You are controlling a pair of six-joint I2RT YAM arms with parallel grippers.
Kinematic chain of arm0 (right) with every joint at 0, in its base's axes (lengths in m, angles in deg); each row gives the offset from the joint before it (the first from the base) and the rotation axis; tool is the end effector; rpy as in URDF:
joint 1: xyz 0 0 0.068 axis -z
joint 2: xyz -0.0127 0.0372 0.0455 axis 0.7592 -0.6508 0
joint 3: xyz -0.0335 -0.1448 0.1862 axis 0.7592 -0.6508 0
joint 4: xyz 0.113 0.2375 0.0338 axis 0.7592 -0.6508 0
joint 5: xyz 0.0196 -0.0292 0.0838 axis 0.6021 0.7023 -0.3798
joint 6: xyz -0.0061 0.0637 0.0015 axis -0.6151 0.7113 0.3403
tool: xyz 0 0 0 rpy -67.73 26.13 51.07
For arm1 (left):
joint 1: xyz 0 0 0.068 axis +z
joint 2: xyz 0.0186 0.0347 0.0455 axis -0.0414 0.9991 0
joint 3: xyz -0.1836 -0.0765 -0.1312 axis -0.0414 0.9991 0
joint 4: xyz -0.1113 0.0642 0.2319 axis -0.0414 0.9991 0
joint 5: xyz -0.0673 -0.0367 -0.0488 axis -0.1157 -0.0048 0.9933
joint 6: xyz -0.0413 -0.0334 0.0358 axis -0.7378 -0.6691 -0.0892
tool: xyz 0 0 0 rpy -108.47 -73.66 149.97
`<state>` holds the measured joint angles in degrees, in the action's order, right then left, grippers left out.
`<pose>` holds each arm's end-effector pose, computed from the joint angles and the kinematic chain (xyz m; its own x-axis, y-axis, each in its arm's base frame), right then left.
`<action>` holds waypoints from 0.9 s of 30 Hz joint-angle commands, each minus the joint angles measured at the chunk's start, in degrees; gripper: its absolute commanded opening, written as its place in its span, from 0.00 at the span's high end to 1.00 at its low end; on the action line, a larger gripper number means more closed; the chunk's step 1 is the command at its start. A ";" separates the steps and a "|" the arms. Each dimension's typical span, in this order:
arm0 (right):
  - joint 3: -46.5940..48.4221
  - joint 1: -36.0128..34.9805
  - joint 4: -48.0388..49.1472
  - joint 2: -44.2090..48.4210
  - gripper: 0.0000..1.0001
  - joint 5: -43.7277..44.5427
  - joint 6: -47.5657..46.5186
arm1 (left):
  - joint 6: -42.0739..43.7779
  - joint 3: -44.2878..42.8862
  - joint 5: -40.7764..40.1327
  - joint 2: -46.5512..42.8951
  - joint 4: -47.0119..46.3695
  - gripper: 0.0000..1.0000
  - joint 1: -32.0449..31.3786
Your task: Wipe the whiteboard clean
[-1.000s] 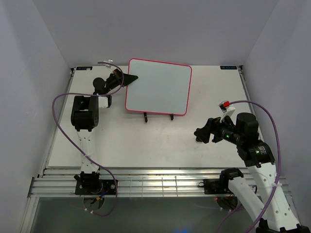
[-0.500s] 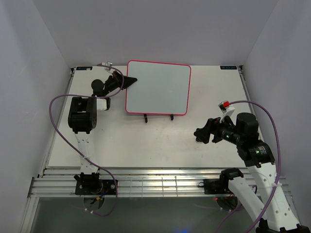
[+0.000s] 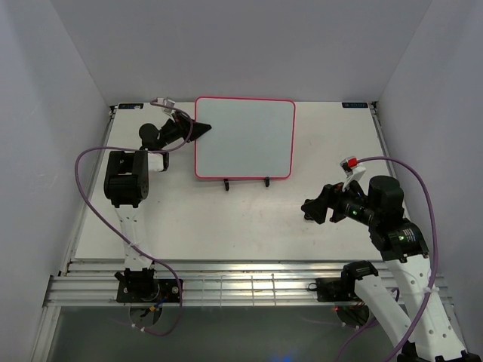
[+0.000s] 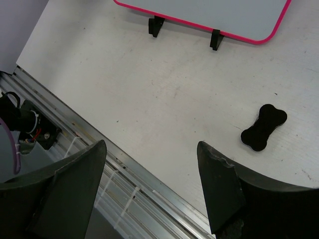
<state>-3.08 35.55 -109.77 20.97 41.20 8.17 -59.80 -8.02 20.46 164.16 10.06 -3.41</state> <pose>0.1589 0.0624 0.3020 -0.5203 0.0664 -0.8514 -0.5192 0.7670 0.3771 0.4484 -0.0512 0.1570 -0.3838 -0.3665 -0.8476 0.8056 0.3157 -0.5013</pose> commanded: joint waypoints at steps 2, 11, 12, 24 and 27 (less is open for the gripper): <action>2.17 0.14 0.87 0.43 0.21 -0.90 -0.85 | 25.48 2.89 15.66 0.06 -21.35 1.00 0.86; 2.34 0.22 0.70 0.43 0.21 -1.08 -0.67 | 30.76 4.39 17.07 -0.03 -21.35 1.00 3.15; 2.51 0.14 0.61 0.43 0.21 -1.08 -0.67 | 30.76 4.30 17.68 0.23 -21.35 1.00 3.41; 1.90 0.14 1.93 0.43 0.21 -2.04 0.21 | 28.38 2.98 21.38 0.67 -21.17 0.87 4.12; 1.90 0.22 1.84 0.60 0.21 -1.96 0.21 | 28.56 3.59 20.06 0.50 -21.26 0.81 4.03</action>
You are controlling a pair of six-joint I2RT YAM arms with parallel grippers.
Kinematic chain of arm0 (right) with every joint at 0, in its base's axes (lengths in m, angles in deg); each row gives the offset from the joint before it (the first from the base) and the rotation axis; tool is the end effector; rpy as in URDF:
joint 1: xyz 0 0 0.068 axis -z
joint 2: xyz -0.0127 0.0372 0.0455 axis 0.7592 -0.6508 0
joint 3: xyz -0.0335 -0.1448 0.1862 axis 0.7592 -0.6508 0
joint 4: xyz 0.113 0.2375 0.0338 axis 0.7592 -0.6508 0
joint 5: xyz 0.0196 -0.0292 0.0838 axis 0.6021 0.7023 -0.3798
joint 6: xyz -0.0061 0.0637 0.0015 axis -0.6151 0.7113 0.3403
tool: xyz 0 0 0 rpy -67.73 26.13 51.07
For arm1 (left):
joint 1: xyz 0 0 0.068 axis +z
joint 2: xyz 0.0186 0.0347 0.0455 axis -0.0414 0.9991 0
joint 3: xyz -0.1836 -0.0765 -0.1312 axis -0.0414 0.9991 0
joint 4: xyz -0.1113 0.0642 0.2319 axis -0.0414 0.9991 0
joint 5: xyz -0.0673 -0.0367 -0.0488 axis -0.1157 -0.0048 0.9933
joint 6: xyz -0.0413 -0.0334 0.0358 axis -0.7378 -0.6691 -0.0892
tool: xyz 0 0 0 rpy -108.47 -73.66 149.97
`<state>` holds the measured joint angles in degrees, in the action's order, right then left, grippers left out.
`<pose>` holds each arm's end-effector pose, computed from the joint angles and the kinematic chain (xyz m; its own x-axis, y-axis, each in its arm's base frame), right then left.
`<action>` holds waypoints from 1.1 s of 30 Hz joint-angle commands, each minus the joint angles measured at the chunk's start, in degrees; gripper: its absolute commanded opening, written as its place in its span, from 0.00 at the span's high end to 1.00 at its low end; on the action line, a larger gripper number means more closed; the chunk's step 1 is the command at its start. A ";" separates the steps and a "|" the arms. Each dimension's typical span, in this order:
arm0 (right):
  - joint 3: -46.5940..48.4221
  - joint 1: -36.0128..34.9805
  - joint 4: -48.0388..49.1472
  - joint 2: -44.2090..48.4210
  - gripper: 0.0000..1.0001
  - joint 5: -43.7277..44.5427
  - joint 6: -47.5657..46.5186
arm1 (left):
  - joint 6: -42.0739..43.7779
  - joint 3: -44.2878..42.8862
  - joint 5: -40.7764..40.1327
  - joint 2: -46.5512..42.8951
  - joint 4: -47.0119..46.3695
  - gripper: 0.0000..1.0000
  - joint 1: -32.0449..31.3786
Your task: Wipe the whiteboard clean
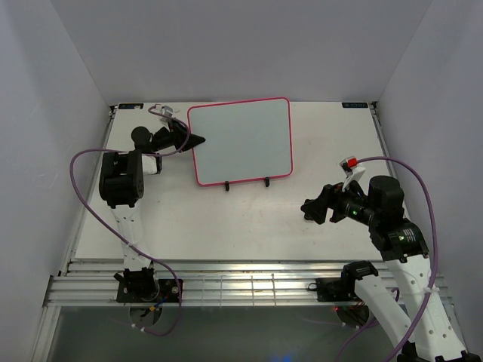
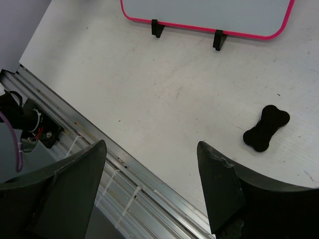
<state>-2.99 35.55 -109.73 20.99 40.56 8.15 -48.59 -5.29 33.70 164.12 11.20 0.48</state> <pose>0.1584 0.0628 0.3028 -0.5196 0.0651 -0.8519 -0.5277 0.7598 0.3799 0.4349 -0.0260 0.1389 -0.3198 -0.1898 -0.9283 0.8911 0.2728 -0.3628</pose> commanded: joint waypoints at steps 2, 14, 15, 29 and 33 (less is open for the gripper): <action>1.90 0.22 1.53 0.67 0.21 -1.15 -0.03 | 17.35 1.12 6.29 0.10 -22.31 0.78 0.14; 1.46 0.14 1.27 1.63 0.21 -0.97 -0.30 | 19.19 3.50 3.65 -1.66 -22.40 0.02 0.14; 1.55 0.22 1.10 1.63 0.21 -0.88 -0.47 | 19.28 3.85 3.13 -1.74 -22.40 0.02 0.14; 1.28 0.22 1.27 1.02 0.20 1.40 -1.18 | 12.60 6.82 -3.98 -7.80 -22.22 0.02 4.44; 1.55 0.22 1.97 0.84 0.10 5.52 -1.62 | 10.16 12.44 -17.99 -15.78 -22.13 0.02 6.11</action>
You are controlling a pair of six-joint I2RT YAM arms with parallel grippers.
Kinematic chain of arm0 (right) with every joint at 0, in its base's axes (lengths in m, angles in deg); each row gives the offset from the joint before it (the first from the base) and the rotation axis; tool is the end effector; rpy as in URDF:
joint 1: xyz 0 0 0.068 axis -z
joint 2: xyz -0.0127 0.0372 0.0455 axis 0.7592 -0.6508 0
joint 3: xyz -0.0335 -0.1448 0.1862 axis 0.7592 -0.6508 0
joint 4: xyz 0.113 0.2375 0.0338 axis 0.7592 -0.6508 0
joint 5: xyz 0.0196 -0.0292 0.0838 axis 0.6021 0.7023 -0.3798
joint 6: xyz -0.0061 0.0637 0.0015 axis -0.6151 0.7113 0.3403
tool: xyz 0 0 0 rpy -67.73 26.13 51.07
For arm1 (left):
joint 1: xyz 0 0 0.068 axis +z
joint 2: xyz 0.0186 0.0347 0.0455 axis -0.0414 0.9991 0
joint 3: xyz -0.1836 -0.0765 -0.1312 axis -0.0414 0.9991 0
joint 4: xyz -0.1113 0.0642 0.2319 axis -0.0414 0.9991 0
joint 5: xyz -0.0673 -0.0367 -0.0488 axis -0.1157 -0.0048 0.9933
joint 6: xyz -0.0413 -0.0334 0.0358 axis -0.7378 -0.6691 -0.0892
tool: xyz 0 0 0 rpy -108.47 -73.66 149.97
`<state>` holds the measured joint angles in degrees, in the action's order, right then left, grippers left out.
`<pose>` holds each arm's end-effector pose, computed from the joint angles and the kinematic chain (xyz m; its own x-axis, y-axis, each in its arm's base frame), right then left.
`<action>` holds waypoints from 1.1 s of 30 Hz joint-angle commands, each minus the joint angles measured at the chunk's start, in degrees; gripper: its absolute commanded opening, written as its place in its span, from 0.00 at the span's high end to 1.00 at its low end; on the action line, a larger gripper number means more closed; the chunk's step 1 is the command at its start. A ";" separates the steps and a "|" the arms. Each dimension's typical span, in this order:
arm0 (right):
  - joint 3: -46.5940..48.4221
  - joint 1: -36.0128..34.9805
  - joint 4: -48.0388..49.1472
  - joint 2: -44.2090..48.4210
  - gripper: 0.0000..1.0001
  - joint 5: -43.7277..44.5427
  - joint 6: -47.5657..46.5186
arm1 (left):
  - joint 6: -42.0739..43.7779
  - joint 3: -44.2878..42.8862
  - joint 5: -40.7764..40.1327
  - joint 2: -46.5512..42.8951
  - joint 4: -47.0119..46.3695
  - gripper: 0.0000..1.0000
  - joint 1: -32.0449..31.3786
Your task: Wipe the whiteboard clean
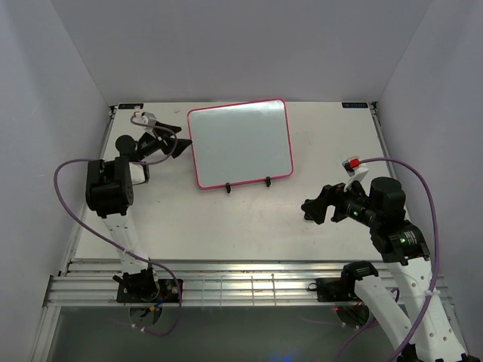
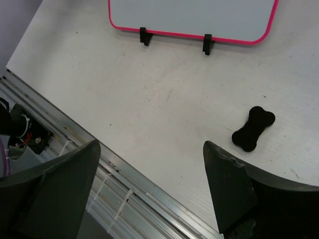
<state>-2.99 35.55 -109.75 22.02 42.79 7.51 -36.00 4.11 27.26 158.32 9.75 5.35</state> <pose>0.1563 0.0605 0.3051 -0.4935 0.0652 -0.8673 -0.5134 0.7831 0.3510 0.4113 0.0097 0.1394 -0.1221 -0.1820 -0.9757 0.8573 0.4760 -0.1960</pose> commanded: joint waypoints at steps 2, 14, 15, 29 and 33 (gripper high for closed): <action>2.42 0.14 2.34 -0.27 0.10 6.98 -0.63 | -3.85 6.65 -19.83 -14.56 -18.16 0.02 1.85; 16.49 0.14 -1.36 -6.25 0.10 36.69 -3.61 | -3.94 6.93 -77.25 -58.50 82.02 0.02 -14.30; 16.75 0.14 -0.91 -6.16 0.10 37.14 -4.75 | -3.68 6.93 -76.83 -60.27 84.84 0.02 -15.01; 14.04 0.14 -8.55 -1.42 0.10 36.26 -5.55 | 8.79 8.07 -76.66 -89.28 113.07 0.02 -17.22; 16.22 0.14 -10.48 1.22 0.10 36.87 -5.82 | 9.94 7.38 -75.07 -94.03 116.49 0.02 -17.13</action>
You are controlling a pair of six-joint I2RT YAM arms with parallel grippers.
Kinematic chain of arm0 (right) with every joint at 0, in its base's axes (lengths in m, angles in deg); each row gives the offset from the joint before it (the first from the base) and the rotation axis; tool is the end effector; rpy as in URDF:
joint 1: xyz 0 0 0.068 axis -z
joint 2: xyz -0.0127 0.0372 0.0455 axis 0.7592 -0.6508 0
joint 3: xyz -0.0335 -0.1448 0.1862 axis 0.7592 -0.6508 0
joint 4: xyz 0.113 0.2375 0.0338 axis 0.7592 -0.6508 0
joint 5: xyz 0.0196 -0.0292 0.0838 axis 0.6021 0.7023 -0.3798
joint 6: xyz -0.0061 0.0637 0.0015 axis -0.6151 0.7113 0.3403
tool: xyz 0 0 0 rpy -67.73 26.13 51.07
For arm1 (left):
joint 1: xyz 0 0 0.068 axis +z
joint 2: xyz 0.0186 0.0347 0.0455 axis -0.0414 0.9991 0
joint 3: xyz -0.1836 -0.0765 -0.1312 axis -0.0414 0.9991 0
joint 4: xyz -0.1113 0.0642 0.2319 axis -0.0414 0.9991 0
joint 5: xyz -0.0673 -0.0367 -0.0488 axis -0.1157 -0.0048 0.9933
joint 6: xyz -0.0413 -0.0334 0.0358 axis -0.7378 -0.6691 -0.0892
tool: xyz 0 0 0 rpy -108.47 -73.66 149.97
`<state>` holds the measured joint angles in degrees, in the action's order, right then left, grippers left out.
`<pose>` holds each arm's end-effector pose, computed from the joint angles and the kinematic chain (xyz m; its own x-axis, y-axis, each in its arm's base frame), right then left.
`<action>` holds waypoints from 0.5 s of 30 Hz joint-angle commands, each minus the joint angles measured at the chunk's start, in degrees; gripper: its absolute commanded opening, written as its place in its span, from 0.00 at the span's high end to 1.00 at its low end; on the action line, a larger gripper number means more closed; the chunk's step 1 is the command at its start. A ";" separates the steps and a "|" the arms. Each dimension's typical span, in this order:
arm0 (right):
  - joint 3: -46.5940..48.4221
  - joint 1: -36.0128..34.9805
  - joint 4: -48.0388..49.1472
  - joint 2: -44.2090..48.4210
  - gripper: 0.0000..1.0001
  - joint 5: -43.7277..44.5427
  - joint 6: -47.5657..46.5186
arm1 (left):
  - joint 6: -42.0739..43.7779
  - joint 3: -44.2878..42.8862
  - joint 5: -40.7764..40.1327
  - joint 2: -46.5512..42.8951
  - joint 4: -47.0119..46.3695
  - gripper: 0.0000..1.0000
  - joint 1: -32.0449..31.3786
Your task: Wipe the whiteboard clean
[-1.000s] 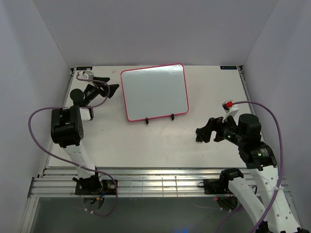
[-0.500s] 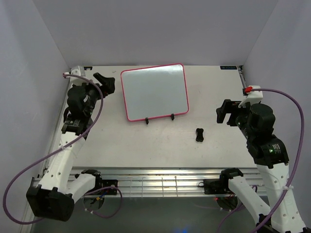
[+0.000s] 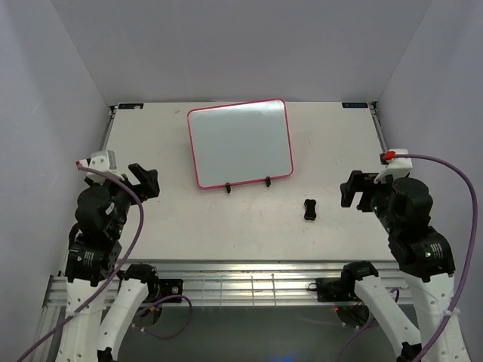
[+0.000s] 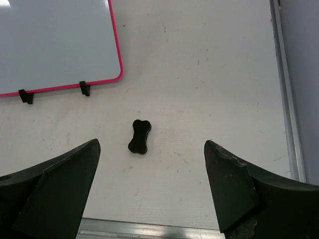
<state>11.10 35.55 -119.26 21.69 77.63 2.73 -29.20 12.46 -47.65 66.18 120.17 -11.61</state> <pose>0.1380 0.0258 0.3642 -0.3212 0.0418 -0.9461 -0.0512 0.9968 0.0614 0.1501 -0.0175 0.3574 -0.2055 -0.2752 -0.9392 -0.0407 0.9612 -0.2727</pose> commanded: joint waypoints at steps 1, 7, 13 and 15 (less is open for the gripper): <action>2.65 0.14 -1.85 1.90 0.10 2.04 -1.12 | 3.58 -2.02 -1.03 -2.59 6.69 0.02 -0.17; 1.08 0.22 -1.94 4.45 0.10 1.51 -1.56 | 5.17 -2.21 -3.51 -8.39 8.28 0.02 -0.35; -0.33 0.14 -1.33 4.71 0.10 3.35 -1.29 | 5.43 -0.54 -3.94 -11.12 8.63 0.02 -0.35; -0.42 0.14 -1.33 4.54 0.10 2.83 -1.21 | 5.34 -0.28 -3.77 -11.12 8.63 0.02 -0.35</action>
<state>10.95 35.55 -121.44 25.91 79.44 2.03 -24.55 11.61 -50.62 54.66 127.67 -11.63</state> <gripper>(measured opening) 0.900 0.979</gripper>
